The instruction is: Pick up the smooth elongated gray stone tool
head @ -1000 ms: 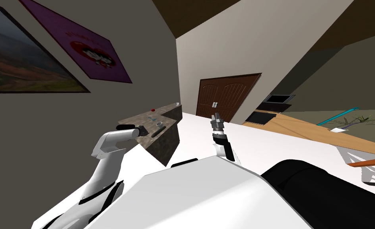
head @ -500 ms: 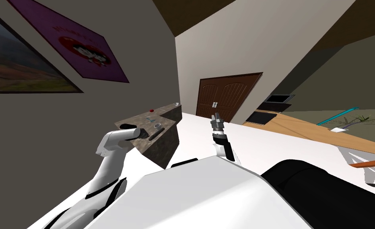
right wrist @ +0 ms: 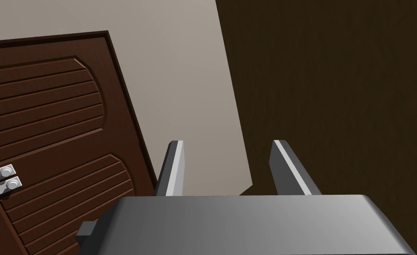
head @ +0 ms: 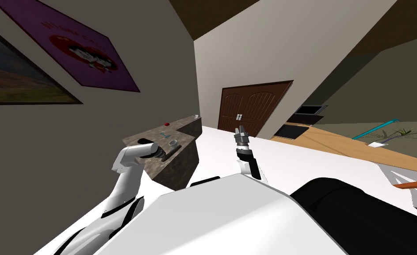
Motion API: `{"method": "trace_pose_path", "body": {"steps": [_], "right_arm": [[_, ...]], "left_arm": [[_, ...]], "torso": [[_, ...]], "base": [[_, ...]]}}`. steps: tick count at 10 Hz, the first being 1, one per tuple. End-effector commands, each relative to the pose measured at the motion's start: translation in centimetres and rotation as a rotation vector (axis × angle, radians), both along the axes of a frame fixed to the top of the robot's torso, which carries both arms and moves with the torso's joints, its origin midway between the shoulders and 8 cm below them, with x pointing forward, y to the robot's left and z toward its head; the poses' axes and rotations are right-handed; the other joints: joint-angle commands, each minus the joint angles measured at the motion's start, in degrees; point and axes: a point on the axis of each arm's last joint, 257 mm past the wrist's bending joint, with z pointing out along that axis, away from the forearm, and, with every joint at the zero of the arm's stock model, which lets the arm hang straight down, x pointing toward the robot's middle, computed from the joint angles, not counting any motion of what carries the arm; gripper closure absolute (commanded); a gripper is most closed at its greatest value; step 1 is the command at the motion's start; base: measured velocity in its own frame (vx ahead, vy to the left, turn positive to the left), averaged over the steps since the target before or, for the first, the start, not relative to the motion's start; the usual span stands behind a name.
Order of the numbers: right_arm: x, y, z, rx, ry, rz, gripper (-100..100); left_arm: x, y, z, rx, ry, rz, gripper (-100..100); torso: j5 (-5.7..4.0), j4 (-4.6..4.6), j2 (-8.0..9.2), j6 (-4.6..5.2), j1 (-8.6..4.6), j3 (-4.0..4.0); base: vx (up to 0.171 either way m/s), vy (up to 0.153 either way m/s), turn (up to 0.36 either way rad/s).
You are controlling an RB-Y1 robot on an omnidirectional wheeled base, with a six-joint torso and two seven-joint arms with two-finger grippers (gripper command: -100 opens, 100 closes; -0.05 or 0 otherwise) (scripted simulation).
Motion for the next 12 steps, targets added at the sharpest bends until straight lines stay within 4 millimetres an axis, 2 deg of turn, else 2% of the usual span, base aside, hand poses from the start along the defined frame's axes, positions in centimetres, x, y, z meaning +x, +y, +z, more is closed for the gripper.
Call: {"method": "trace_pose_path", "body": {"steps": [1, 5, 6, 10, 11, 12], "right_arm": [[0.0, 0.0, 0.0, 0.0, 0.0, 0.0, 0], [0.0, 0.0, 0.0, 0.0, 0.0, 0.0, 0], [0.0, 0.0, 0.0, 0.0, 0.0, 0.0, 0], [0.0, 0.0, 0.0, 0.0, 0.0, 0.0, 0], [0.0, 0.0, 0.0, 0.0, 0.0, 0.0, 0], [0.0, 0.0, 0.0, 0.0, 0.0, 0.0, 0]], "left_arm": [[-1.3, -0.7, -1.9, -0.035, 0.071, 0.033, -100], [-3.8, -1.8, -4.2, -0.079, 0.188, 0.073, -100], [-3.9, -1.8, -4.2, -0.08, 0.192, 0.074, -100], [-7.3, -3.4, -6.7, -0.129, 0.341, 0.122, -100], [-7.8, -3.7, -7.0, -0.135, 0.363, 0.128, -100], [-7.4, -3.4, -6.7, -0.131, 0.346, 0.123, -100]], "torso": [[0.0, 0.0, 0.0, 0.0, 0.0, 0.0], [-0.01, 0.01, 0.11, -0.01, -0.06, 0.05], [0.0, 0.03, 0.14, -0.01, 0.01, 0.07], [0.02, -0.02, -0.08, -0.01, 0.07, -0.05], [0.02, -0.02, -0.01, -0.01, 0.07, -0.02], [0.01, 0.01, 0.07, -0.01, 0.04, 0.03]], "base": [[0.174, 0.002, -0.027], [0.088, -0.002, -0.011], [0.075, 0.014, -0.009], [0.121, 0.022, -0.014], [0.082, 0.014, -0.01], [0.034, 0.004, -0.002]]}}
